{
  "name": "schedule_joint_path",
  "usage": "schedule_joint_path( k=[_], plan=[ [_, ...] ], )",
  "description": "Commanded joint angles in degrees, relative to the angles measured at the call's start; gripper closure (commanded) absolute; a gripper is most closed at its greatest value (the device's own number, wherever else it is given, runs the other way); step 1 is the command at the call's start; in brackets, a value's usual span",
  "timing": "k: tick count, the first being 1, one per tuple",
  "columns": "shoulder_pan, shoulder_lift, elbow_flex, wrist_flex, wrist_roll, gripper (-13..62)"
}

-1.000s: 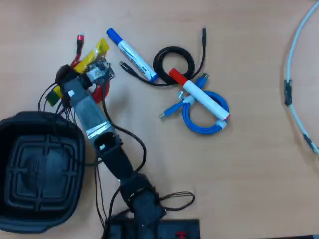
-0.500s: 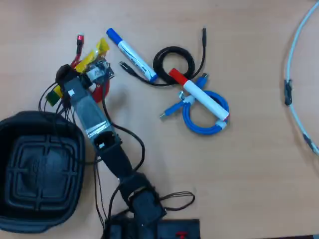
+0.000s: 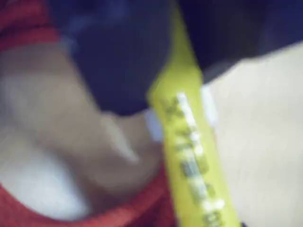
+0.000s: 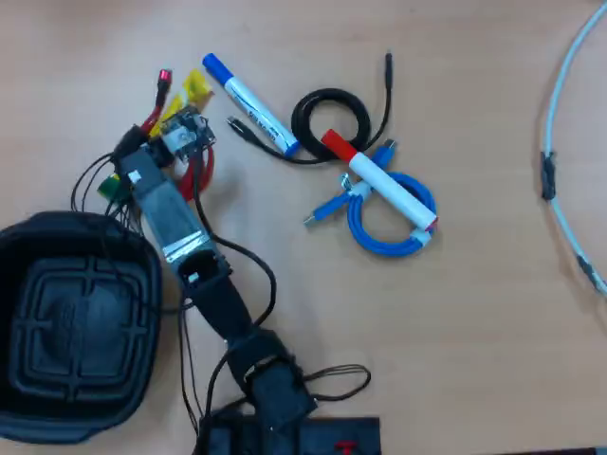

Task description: Pick up the yellow instant coffee stick, then put it in the black bowl

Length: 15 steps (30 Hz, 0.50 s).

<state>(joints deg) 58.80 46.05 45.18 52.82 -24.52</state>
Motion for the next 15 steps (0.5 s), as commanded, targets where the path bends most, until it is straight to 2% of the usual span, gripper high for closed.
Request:
schedule_joint_path(
  k=[1, 15],
  plan=[
    [-0.26, 0.97, -4.66, -1.93, 1.76, 55.8],
    [-1.14, 1.58, -4.13, -1.23, 2.72, 55.8]
  ],
)
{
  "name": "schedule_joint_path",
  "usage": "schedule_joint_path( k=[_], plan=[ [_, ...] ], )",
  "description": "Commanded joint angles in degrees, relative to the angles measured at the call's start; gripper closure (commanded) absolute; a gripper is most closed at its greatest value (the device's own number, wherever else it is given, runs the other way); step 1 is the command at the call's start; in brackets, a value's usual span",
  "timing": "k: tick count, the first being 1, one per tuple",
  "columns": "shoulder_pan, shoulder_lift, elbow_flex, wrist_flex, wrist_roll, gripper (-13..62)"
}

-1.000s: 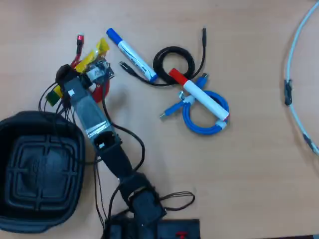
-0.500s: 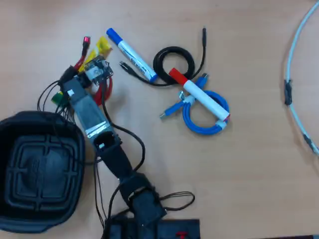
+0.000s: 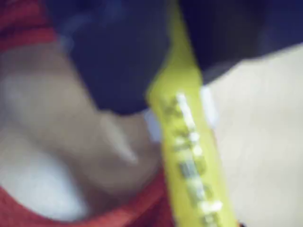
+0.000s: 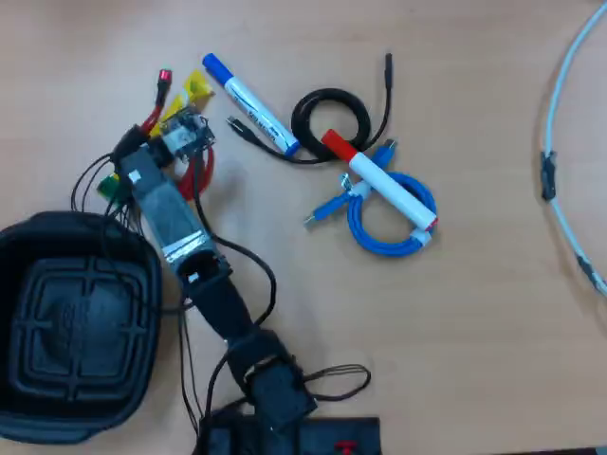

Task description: Pick up the yellow instant coffee stick, then put it in the black bowl

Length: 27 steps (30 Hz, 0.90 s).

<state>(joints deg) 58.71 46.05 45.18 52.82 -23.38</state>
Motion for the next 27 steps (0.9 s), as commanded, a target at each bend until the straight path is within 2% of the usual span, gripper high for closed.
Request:
schedule_joint_path(
  k=[1, 13, 27],
  plan=[
    [-1.14, 1.93, -4.22, -0.44, 1.32, 55.8],
    [-3.25, 11.25, -5.19, 12.66, -2.46, 55.8],
    [-4.57, 18.98, -4.83, 17.84, -3.60, 55.8]
  ],
)
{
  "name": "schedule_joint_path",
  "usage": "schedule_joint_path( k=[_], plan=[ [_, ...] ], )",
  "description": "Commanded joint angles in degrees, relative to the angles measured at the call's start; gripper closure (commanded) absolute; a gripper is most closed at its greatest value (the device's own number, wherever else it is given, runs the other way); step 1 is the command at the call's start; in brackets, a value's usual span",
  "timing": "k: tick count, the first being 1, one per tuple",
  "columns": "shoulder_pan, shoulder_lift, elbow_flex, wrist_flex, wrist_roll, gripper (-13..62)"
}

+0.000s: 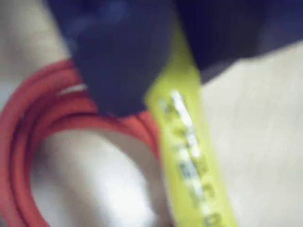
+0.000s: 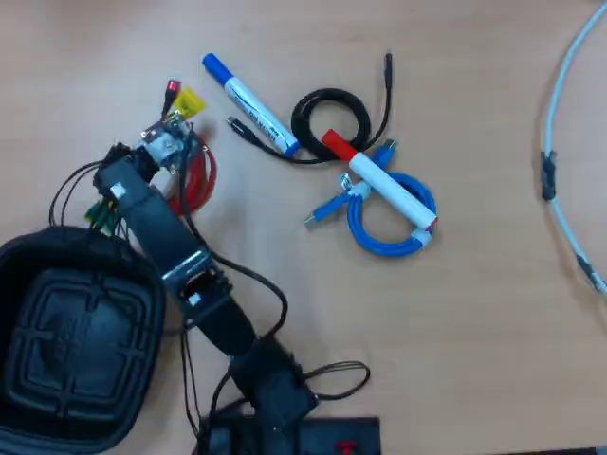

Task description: Pick up the yellow instant coffee stick, then put it in the black bowl

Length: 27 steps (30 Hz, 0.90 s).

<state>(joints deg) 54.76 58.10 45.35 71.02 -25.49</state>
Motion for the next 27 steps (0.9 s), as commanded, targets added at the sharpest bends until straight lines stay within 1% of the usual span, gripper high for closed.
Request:
schedule_joint_path(
  k=[1, 8, 15, 19, 27],
  plan=[
    [-0.62, 7.73, -5.01, -0.26, -1.49, 55.8],
    [-2.46, 15.38, -5.01, 3.69, -1.23, 55.8],
    [-5.36, 20.74, -4.66, 7.03, -1.14, 55.8],
    [-8.61, 23.38, -4.39, 9.05, -1.14, 55.8],
    [-18.72, 26.63, -4.48, 13.10, -1.67, 55.8]
  ],
)
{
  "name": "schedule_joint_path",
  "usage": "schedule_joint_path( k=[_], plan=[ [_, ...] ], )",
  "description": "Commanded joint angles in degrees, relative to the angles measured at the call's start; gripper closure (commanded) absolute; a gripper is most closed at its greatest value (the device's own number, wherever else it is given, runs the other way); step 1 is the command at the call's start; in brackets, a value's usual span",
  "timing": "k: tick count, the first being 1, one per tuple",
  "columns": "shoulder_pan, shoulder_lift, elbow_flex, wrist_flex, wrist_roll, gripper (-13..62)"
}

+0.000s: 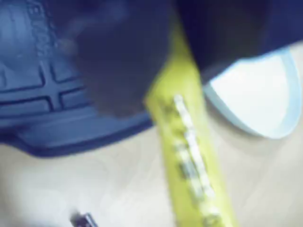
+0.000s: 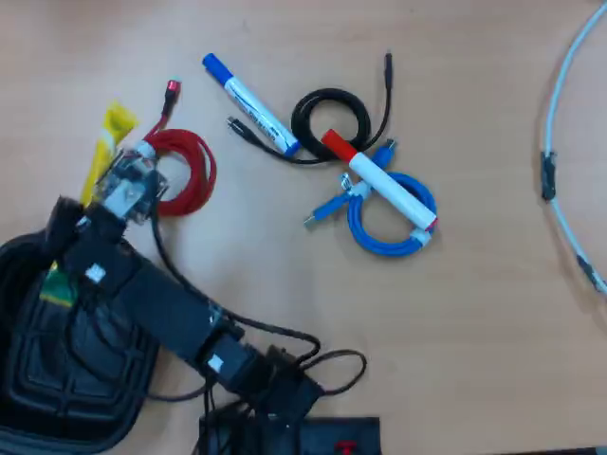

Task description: Pick up the yellow instant coffee stick, then put it in the black bowl

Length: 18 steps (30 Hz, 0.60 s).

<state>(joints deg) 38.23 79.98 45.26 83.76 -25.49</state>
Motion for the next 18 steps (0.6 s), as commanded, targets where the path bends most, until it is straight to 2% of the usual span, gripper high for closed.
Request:
schedule_joint_path(
  k=[1, 6, 18],
  plan=[
    [-3.69, 5.01, -4.39, 1.05, -1.58, 55.8],
    [-9.67, 6.06, -4.31, 1.93, 0.09, 55.8],
    [-18.72, 5.71, 0.00, 2.55, 17.93, 55.8]
  ],
)
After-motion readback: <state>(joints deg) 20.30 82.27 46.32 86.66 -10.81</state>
